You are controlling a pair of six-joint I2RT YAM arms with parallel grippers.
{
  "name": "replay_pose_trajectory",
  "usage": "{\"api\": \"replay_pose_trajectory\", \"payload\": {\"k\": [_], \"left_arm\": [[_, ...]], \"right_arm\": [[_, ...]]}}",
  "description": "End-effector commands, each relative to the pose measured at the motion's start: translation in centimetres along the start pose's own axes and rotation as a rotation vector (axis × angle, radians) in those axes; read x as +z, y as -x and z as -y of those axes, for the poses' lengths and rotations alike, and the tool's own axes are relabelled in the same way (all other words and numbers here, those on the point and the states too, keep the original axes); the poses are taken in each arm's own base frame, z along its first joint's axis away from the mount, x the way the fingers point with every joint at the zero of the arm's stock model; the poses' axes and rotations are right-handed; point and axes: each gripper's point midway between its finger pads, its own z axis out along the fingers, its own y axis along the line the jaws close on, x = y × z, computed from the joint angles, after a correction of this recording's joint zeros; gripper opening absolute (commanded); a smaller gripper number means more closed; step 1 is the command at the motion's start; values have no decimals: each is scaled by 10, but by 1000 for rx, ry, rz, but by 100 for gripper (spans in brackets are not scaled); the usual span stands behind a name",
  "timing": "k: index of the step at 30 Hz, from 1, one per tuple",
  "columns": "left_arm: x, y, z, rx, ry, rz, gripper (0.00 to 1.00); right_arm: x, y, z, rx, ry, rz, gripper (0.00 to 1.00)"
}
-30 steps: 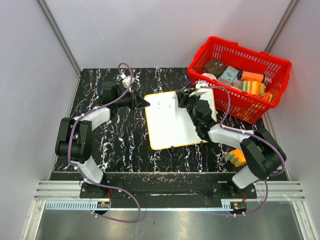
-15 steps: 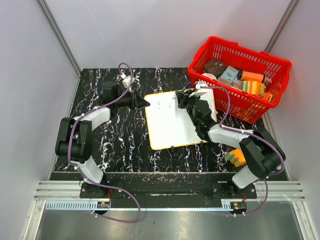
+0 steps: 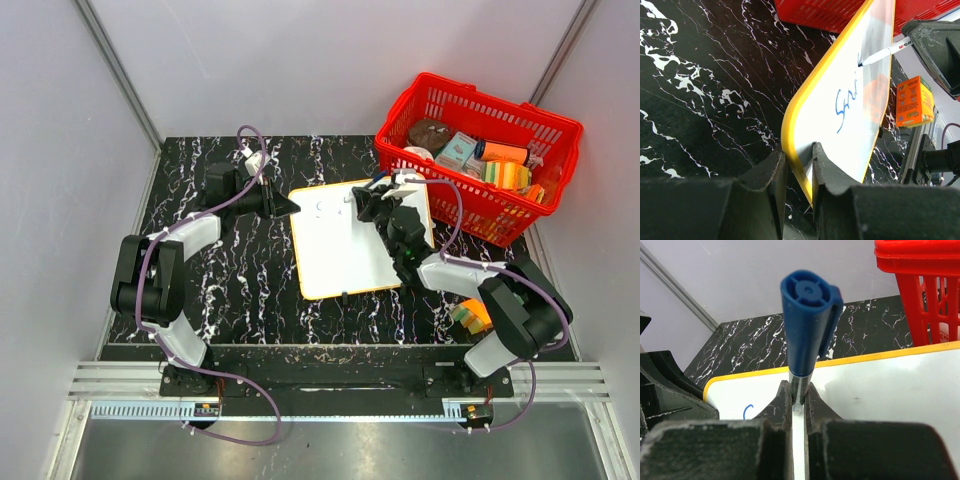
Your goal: Write a sentence on the whiteboard
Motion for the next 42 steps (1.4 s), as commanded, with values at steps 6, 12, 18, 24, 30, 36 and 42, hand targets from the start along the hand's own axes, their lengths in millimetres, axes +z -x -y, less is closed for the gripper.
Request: {"api": "replay_pose_trajectory", "payload": {"k": [6,12,18,24,30,36,42], "left_arm": [[16,-45,-25,91,96,-115,0],[16,-45,-25,93,98,-114,0],[17,-46,-25,95,97,-117,0],[17,-45,-26,94,102,-118,0],[17,-46,-25,95,101,-120,0],[18,-47,-25,96,103,-124,0],[18,-47,-25,97,102,-126,0]], "right_arm": [[-16,-18,15,13,-31,-52,0],[-23,-26,18,33,-29,-68,0],[-28,-26,21,33,-39,-71,0],[-30,-21,24,28,-59,-57,0],[-25,-12,24,19,-75,-38,0],[-18,14,14,32,-52,20,0],[-18,36,3,38,-17,70,0]]}}
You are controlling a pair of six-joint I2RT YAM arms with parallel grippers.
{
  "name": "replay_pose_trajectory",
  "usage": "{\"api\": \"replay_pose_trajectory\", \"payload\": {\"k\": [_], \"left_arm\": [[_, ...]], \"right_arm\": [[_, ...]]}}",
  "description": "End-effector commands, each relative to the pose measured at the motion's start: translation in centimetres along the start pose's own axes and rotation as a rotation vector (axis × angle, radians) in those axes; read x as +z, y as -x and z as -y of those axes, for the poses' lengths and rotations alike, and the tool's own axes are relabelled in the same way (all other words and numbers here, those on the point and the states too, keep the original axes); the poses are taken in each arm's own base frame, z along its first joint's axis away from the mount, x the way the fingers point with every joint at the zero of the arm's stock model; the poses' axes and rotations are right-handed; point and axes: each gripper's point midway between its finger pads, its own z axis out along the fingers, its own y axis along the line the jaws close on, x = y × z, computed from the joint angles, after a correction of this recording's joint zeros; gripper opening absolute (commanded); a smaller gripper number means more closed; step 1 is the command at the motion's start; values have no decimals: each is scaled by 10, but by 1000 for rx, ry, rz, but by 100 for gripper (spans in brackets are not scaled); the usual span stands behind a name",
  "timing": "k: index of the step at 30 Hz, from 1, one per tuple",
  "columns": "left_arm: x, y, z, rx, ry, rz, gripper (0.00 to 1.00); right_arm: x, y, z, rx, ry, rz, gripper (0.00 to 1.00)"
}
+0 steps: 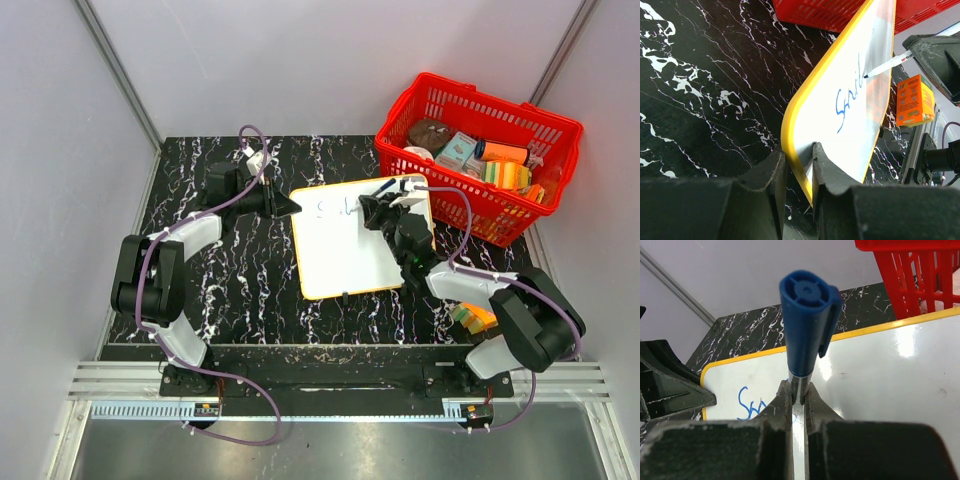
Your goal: Write a sentence on the whiteboard
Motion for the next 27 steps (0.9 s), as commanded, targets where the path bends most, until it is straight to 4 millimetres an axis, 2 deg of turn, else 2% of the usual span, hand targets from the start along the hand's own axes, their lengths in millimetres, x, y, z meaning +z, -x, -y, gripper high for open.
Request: {"api": "replay_pose_trajectory", "payload": {"k": [1,12,27], "left_arm": [[16,-47,-27,87,103,-121,0],[17,-47,-27,88,104,-123,0],[17,-48,-26,89,103,-125,0]], "right_arm": [[3,46,-12,0,13,109,0],[8,49,-10,-29,0,105,0],[13,28,-6,-29,-3,58,0]]}}
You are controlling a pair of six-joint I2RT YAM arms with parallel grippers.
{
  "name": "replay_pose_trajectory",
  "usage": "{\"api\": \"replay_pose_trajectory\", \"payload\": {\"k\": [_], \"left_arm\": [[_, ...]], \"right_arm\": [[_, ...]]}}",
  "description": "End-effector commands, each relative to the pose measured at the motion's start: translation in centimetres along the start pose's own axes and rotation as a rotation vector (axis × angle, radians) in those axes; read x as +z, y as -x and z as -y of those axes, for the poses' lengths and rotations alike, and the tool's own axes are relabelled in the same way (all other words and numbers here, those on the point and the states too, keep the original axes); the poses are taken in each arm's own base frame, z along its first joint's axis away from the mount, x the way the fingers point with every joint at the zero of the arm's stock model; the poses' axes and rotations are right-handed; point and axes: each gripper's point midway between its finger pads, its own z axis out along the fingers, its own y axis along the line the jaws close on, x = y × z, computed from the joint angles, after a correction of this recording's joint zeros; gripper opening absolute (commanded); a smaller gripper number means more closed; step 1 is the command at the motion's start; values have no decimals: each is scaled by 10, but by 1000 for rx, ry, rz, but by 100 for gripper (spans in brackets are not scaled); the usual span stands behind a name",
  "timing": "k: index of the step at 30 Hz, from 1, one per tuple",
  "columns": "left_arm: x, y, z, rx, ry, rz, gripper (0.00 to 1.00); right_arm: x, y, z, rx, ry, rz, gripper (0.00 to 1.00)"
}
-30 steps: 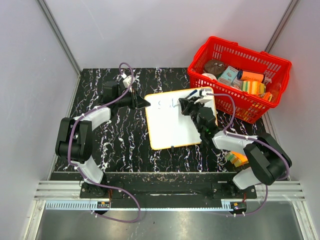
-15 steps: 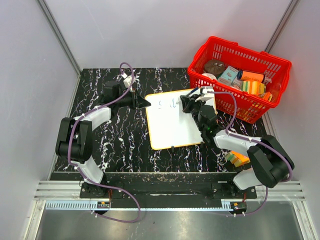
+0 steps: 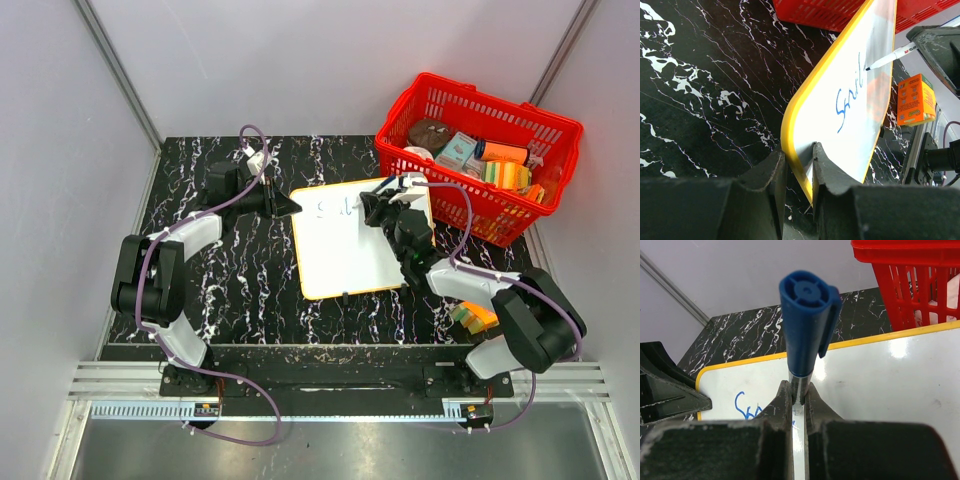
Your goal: Write a sentence on the whiteboard
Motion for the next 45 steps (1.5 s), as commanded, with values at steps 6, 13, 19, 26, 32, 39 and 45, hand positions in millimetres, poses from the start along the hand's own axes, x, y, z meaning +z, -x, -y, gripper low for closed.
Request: {"api": "replay_pose_trajectory", "payload": {"k": [6,13,19,26,32,39,45], "left_arm": [[16,-48,-27,84,103,-121,0],[16,-48,-28,83,103,-123,0],[17,-48,-27,85,102,-123,0],[17,-49,-27,82,102,-126,0],[17,-49,-28,83,104,-126,0],[17,-48,-27,84,105,-125,0],[17,-50,-27,82,105,-129,0]], "right_arm": [[11,15,-3,10,-3,50,0],[12,12,0,-5,-15,41,0],[10,11,4,-26,-31,37,0],[6,10,12,-39,-61,37,0],[6,15,14,-39,-82,50,0],[7,22,18,-42,-114,69,0],[12,24,17,-40,-112,70,0]]}}
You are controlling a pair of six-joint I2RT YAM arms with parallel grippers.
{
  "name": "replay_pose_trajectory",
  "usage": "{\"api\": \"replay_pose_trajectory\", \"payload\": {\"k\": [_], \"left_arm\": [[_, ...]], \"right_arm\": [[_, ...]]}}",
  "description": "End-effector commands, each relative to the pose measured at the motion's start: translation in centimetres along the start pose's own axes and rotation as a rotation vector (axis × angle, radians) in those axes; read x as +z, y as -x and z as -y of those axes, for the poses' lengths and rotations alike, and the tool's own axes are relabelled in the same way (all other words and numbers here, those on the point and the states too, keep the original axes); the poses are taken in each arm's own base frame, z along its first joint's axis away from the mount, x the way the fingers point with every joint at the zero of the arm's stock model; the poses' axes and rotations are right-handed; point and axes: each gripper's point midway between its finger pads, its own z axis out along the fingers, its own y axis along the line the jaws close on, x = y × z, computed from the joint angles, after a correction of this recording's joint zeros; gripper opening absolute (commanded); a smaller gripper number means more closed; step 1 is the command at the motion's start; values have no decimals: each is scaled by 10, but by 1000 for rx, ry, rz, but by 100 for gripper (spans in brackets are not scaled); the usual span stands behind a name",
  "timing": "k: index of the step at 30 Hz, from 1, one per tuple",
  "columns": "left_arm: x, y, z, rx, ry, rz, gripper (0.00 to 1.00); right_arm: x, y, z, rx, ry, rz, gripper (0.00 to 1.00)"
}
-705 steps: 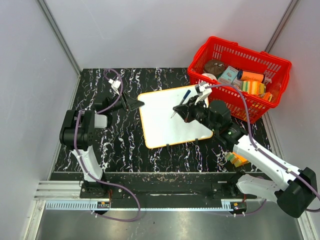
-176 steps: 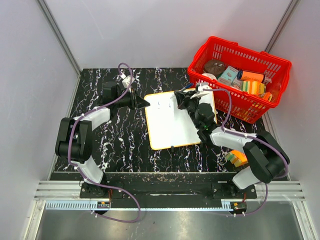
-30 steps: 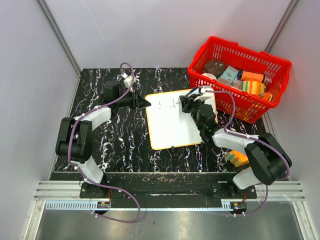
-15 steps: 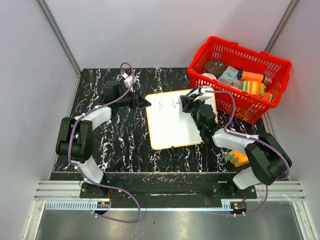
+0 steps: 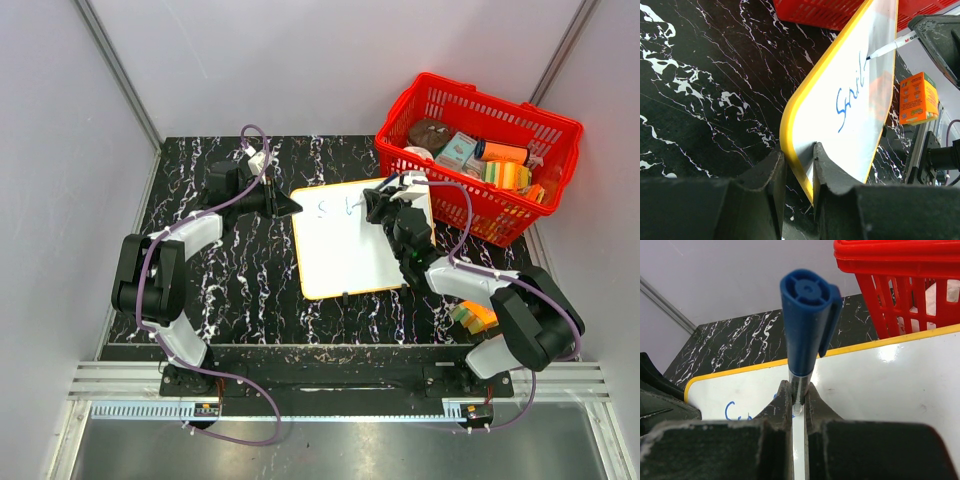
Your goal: Write a sentence on the whiteboard
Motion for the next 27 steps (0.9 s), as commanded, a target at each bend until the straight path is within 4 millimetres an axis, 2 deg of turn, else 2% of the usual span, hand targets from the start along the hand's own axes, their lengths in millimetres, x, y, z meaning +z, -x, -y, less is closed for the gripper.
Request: {"api": "replay_pose_trajectory", "payload": {"k": [1,10,27], "left_arm": [[15,-49,-26,71,104,-125,0],[16,-49,-26,72,103,-126,0],[16,-50,-26,71,106,-129,0]], "right_arm": [[9,21,5,-17,-45,47,0],[11,15,-5,-8,0,22,0],[2,-10,-3,19,33,-46,0]]}}
